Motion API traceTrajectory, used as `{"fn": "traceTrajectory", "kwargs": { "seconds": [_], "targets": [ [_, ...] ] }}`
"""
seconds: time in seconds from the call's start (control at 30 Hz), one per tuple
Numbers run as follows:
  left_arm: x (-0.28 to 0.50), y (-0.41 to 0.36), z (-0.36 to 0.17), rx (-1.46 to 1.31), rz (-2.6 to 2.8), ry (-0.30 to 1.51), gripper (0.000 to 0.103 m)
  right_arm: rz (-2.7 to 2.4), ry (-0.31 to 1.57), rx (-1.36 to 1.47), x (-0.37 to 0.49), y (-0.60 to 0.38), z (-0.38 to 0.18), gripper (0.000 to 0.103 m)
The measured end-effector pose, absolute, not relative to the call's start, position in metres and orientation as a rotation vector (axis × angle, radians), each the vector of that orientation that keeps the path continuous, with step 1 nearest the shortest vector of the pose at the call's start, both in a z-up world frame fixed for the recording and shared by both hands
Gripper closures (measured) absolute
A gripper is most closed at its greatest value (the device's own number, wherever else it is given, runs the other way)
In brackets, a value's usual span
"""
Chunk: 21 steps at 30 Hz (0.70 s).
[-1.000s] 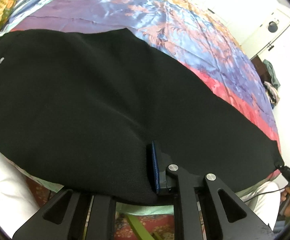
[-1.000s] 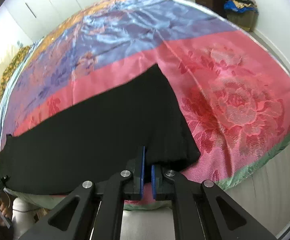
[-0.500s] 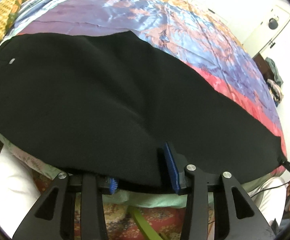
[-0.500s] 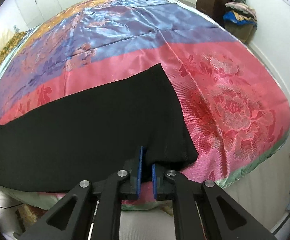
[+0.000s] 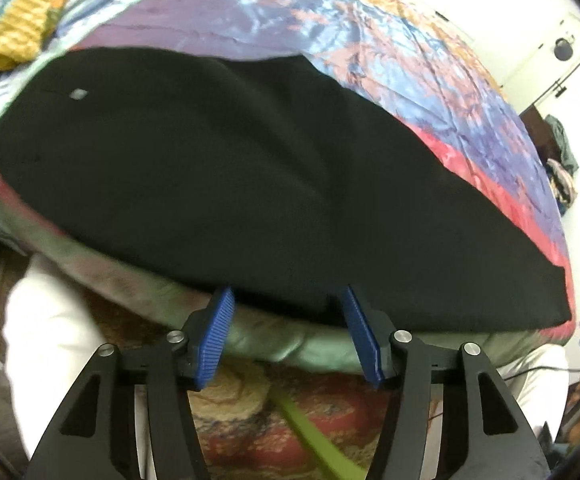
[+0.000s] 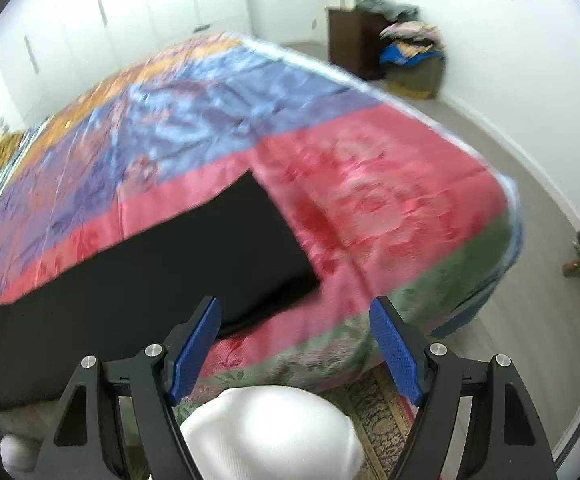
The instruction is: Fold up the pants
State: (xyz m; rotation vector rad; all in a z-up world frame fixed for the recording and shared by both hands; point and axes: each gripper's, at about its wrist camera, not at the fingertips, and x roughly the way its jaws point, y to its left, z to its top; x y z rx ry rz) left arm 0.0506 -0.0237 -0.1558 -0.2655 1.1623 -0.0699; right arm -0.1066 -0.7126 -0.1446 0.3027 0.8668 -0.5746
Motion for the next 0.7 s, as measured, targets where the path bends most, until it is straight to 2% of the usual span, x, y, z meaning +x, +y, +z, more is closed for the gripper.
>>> {"fn": "traceTrajectory", "kwargs": {
  "seconds": [0.1, 0.23, 0.3, 0.7],
  "targets": [
    [0.030, -0.013, -0.127, -0.207, -0.006, 1.067, 0.043, -0.590, 0.794, 0.266, -0.107, -0.704, -0.123, 0.026],
    [0.023, -0.010, -0.091, -0.172, 0.039, 0.907, 0.027, -0.522, 0.718, 0.219, -0.086, -0.676, -0.099, 0.020],
    [0.032, -0.015, -0.084, -0.170, 0.008, 0.877, 0.023, -0.458, 0.718, 0.219, -0.071, -0.660, -0.096, 0.018],
    [0.098, -0.053, -0.143, -0.045, -0.046, 0.957, 0.023, -0.210, 0.809, 0.236, -0.030, -0.587, -0.129, 0.018]
  ]
}}
